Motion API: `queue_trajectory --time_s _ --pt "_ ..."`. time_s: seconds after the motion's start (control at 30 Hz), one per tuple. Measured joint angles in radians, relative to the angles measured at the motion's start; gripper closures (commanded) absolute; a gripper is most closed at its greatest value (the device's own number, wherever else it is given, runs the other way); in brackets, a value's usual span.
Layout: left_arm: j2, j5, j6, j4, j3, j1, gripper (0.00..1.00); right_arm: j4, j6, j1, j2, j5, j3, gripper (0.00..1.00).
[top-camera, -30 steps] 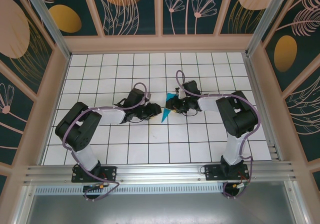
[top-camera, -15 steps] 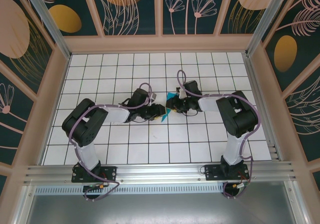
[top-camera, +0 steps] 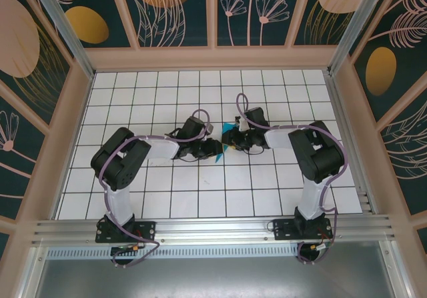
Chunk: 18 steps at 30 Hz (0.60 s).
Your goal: Fold a paper plane with a square sheet of paper (fold left side to right side)
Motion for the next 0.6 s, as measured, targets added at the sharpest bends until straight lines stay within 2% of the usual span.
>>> queue_trajectory --time_s 0.3,0.6 --pt "0.026 -0.024 0.037 -0.032 0.024 -0.001 0.99 0.003 0.005 -0.001 -0.002 0.0 -0.001 0.65" --pt "0.035 -0.024 0.04 -0.031 0.032 -0.002 1.0 -0.003 0.004 -0.011 -0.028 0.002 -0.001 0.66"
